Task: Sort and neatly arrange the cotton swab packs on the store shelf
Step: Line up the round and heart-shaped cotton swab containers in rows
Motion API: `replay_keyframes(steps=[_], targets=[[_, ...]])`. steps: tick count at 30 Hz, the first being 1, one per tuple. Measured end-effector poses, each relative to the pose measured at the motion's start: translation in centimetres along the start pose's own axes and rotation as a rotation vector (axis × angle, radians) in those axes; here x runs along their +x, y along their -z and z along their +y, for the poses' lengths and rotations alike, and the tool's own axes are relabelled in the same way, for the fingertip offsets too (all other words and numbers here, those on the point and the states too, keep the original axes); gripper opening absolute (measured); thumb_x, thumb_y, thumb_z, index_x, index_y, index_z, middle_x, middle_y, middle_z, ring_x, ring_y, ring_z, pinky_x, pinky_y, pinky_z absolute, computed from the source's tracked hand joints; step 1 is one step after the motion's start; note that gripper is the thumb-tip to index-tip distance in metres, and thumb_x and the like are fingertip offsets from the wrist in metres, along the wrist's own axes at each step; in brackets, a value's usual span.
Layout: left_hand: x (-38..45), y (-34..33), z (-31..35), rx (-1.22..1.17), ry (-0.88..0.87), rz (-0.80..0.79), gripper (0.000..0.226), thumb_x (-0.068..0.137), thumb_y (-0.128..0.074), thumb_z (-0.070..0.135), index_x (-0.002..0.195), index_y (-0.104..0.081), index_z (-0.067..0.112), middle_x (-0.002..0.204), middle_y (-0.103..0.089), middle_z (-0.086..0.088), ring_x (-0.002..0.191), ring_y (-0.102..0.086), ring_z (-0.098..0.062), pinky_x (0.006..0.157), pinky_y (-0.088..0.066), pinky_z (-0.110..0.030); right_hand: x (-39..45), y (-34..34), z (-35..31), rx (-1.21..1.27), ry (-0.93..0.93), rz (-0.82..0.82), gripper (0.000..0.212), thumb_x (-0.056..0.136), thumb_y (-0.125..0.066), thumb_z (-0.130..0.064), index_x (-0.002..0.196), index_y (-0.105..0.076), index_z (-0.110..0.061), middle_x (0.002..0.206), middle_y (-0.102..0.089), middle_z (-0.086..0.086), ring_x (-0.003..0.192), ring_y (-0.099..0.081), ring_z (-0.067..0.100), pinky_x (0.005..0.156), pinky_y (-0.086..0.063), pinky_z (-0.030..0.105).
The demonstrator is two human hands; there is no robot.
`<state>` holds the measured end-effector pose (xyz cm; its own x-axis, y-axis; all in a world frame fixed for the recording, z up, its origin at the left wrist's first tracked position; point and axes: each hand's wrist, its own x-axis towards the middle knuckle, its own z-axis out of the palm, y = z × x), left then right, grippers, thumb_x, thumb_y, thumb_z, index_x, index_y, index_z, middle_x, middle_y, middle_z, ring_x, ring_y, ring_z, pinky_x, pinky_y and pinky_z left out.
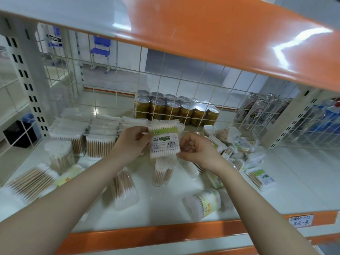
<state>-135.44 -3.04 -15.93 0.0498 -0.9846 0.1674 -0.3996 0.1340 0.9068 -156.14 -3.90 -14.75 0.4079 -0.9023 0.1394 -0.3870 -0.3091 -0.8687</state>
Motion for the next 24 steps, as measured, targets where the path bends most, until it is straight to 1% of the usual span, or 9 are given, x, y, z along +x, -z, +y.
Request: replay_keyframes(steps=[2,4,6,11,14,17,19,22,24], targets=[[-0.1,0.1,-0.1,-0.015,0.019,-0.001,0.009,0.092,-0.053,0.024,0.095,-0.061,0.024,0.089,-0.068,0.006,0.085,-0.066,-0.017,0.075,-0.051,-0.026,0.0,-0.1,-0.1,-0.006,0.0,-0.009,0.03,0.074,-0.069,0.011,0.079,-0.055,-0.015,0.075,-0.061,-0.002,0.064,-0.057,0.001,0.065,-0.05,0.017],[-0.2,0.2,-0.2,-0.009,0.027,-0.002,0.009,0.091,-0.053,0.025,0.092,-0.062,0.023,0.087,-0.068,0.007,0.082,-0.065,-0.012,0.069,-0.05,-0.022,0.0,-0.1,-0.1,-0.012,-0.006,-0.015,0.03,0.074,-0.069,0.011,0.079,-0.055,-0.015,0.074,-0.061,-0.003,0.062,-0.057,-0.002,0.063,-0.049,0.014],[-0.3,0.4,-0.2,-0.024,0.041,-0.003,0.009,0.091,-0.054,0.024,0.088,-0.062,0.022,0.083,-0.066,0.008,0.077,-0.062,-0.008,0.062,-0.044,-0.019,0.0,-0.3,-0.1,-0.026,-0.01,-0.022,0.03,0.074,-0.068,0.011,0.079,-0.055,-0.015,0.075,-0.06,-0.002,0.062,-0.057,-0.003,0.063,-0.048,0.013],[-0.7,1.1,-0.2,-0.105,0.077,0.01,0.009,0.089,-0.058,0.02,0.083,-0.057,0.027,0.085,-0.066,0.009,0.08,-0.064,-0.007,0.073,-0.051,-0.022,0.4,-0.6,-0.3,-0.047,-0.009,-0.063,0.031,0.078,-0.061,0.013,0.082,-0.056,-0.017,0.082,-0.061,-0.001,0.069,-0.058,-0.004,0.069,-0.049,0.013],[-1.0,1.7,-0.1,-0.055,0.055,0.036,0.013,0.088,-0.06,0.02,0.081,-0.054,0.03,0.086,-0.065,0.009,0.081,-0.061,-0.007,0.067,-0.046,-0.018,1.1,-0.9,-0.7,-0.073,0.0,-0.031,0.024,0.083,-0.06,0.005,0.087,-0.055,-0.018,0.088,-0.064,-0.002,0.08,-0.061,0.005,0.077,-0.051,0.018],[-1.2,2.4,-0.3,-0.018,0.053,0.036,0.007,0.088,-0.06,0.02,0.086,-0.056,0.025,0.087,-0.065,0.008,0.08,-0.061,-0.007,0.06,-0.043,-0.017,2.2,-1.4,-1.4,-0.08,0.016,0.067,0.019,0.085,-0.062,-0.008,0.093,-0.052,-0.022,0.096,-0.064,-0.001,0.089,-0.062,0.013,0.081,-0.052,0.024],[-1.3,2.8,-0.5,-0.03,0.06,0.036,0.005,0.088,-0.06,0.018,0.091,-0.057,0.021,0.089,-0.066,0.004,0.079,-0.062,-0.01,0.059,-0.044,-0.018,2.9,-1.7,-2.2,-0.091,0.013,0.093,0.021,0.087,-0.062,-0.016,0.102,-0.05,-0.024,0.099,-0.063,-0.006,0.09,-0.061,0.008,0.079,-0.05,0.019],[-1.5,3.4,-0.8,-0.064,0.062,0.02,0.008,0.088,-0.06,0.015,0.087,-0.057,0.023,0.089,-0.068,0.002,0.073,-0.061,-0.01,0.056,-0.043,-0.015,3.6,-2.1,-3.3,-0.111,0.015,0.058,0.028,0.089,-0.061,-0.021,0.114,-0.049,-0.024,0.102,-0.061,-0.01,0.09,-0.059,0.001,0.071,-0.047,0.007],[-1.5,3.7,-0.9,-0.07,0.056,0.018,0.01,0.088,-0.059,0.014,0.086,-0.058,0.024,0.088,-0.068,0.003,0.073,-0.061,-0.008,0.057,-0.043,-0.014,3.9,-2.4,-3.9,-0.131,0.02,0.021,0.03,0.088,-0.062,-0.02,0.114,-0.049,-0.027,0.102,-0.06,-0.012,0.092,-0.06,0.005,0.072,-0.05,0.01]])
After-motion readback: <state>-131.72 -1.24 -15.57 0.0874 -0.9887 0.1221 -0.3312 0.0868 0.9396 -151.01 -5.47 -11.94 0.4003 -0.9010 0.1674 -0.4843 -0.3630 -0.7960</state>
